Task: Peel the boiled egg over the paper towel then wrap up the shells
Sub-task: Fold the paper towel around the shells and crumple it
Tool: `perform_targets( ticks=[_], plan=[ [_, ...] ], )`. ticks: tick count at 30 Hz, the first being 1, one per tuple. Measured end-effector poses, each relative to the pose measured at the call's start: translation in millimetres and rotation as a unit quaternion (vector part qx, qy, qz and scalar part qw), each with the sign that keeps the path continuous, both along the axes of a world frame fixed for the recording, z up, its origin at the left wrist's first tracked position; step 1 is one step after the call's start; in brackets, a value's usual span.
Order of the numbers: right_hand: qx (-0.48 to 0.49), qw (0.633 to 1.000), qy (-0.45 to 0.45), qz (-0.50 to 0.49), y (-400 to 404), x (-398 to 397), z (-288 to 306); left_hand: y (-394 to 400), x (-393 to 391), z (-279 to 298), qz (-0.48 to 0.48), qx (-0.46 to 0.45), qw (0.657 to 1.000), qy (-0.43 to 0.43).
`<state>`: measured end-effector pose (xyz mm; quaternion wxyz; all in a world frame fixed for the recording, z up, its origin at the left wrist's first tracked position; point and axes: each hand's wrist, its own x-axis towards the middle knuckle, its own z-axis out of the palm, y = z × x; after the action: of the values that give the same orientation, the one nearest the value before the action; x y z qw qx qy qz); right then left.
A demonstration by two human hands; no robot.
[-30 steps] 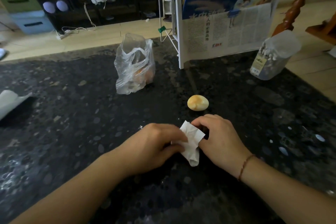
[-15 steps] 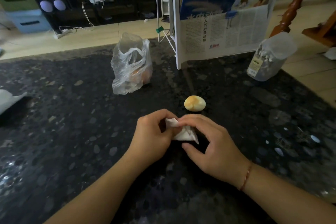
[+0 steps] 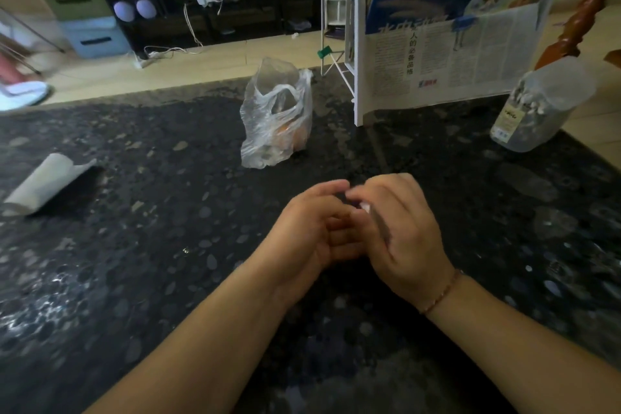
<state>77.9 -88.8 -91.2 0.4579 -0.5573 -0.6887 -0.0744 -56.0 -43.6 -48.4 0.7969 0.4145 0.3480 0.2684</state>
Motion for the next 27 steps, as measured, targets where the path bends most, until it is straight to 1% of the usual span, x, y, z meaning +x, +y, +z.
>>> perform_targets(
  ticks=[1, 2, 3, 4, 5, 6, 7, 8, 9, 10, 11, 12, 13, 14, 15, 16, 17, 18, 20, 21, 22, 25, 27],
  plan=[
    [0.004, 1.000, 0.006, 0.000, 3.7, -0.1, 1.0, 2.5, -4.7, 1.6, -0.005, -0.030, 0.999, -0.029],
    [0.002, 0.999, 0.033, -0.002, 7.1, -0.7, 1.0, 5.1, -9.2, 2.3, -0.019, -0.049, 0.997, -0.050],
    [-0.007, 0.996, 0.084, -0.010, 9.8, -2.5, 1.8, 7.7, -13.2, 2.4, -0.036, -0.059, 0.996, -0.060],
    [-0.025, 0.987, 0.159, -0.024, 11.9, -5.9, 2.7, 8.6, -15.8, 3.2, -0.043, -0.059, 0.996, -0.055],
    [-0.054, 0.964, 0.256, -0.035, 13.6, -11.5, 6.1, 10.4, -17.5, 1.2, -0.030, -0.028, 0.999, -0.020],
    [-0.088, 0.923, 0.374, -0.028, 14.7, -18.3, 11.0, 11.3, -17.6, -2.9, 0.003, 0.044, 0.998, 0.047],
    [-0.120, 0.856, 0.503, -0.010, 16.7, -25.0, 17.2, 11.4, -17.1, -8.7, 0.049, 0.148, 0.980, 0.124],
    [-0.148, 0.776, 0.614, 0.004, 20.0, -29.3, 20.9, 11.2, -16.2, -14.5, 0.099, 0.260, 0.943, 0.181],
    [-0.174, 0.692, 0.700, 0.022, 22.3, -32.7, 24.7, 9.7, -16.0, -19.7, 0.133, 0.361, 0.901, 0.200],
    [-0.195, 0.621, 0.758, 0.042, 23.9, -34.1, 25.0, 7.2, -17.4, -25.1, 0.138, 0.442, 0.865, 0.191],
    [-0.209, 0.561, 0.798, 0.067, 25.1, -34.8, 25.3, 5.9, -19.6, -30.4, 0.131, 0.526, 0.821, 0.180],
    [-0.217, 0.515, 0.823, 0.098, 26.1, -35.2, 25.1, 6.2, -22.2, -35.5, 0.122, 0.617, 0.758, 0.173],
    [-0.223, 0.481, 0.838, 0.128, 26.6, -35.0, 22.2, 8.2, -25.3, -39.8, 0.115, 0.705, 0.678, 0.173],
    [-0.229, 0.460, 0.846, 0.142, 26.8, -34.3, 18.9, 10.5, -27.4, -41.3, 0.112, 0.770, 0.604, 0.170],
    [-0.235, 0.448, 0.850, 0.146, 26.0, -32.9, 17.3, 14.0, -28.8, -44.4, 0.108, 0.812, 0.548, 0.170],
    [-0.241, 0.443, 0.850, 0.150, 24.7, -32.0, 16.6, 16.6, -29.3, -46.3, 0.100, 0.837, 0.509, 0.174],
    [-0.241, 0.439, 0.851, 0.158, 23.5, -31.9, 16.3, 18.5, -30.3, -48.3, 0.083, 0.851, 0.488, 0.177],
    [-0.238, 0.436, 0.851, 0.171, 22.4, -32.1, 17.1, 19.7, -31.4, -50.4, 0.060, 0.856, 0.481, 0.178],
    [-0.238, 0.421, 0.853, 0.198, 19.9, -32.2, 16.0, 20.5, -33.5, -51.0, 0.014, 0.854, 0.489, 0.179],
    [-0.249, 0.420, 0.848, 0.203, 18.2, -32.4, 16.0, 21.4, -34.1, -50.9, -0.002, 0.851, 0.493, 0.178],
    [-0.268, 0.433, 0.837, 0.204, 16.5, -32.8, 16.8, 22.7, -34.7, -51.5, -0.012, 0.848, 0.500, 0.175],
    [-0.329, 0.497, 0.775, 0.210, 10.5, -35.6, 13.6, 26.2, -38.4, -55.3, -0.024, 0.834, 0.528, 0.160],
    [-0.335, 0.542, 0.741, 0.212, 7.7, -39.2, 11.7, 30.4, -44.4, -55.8, -0.025, 0.838, 0.522, 0.157]
  ],
)
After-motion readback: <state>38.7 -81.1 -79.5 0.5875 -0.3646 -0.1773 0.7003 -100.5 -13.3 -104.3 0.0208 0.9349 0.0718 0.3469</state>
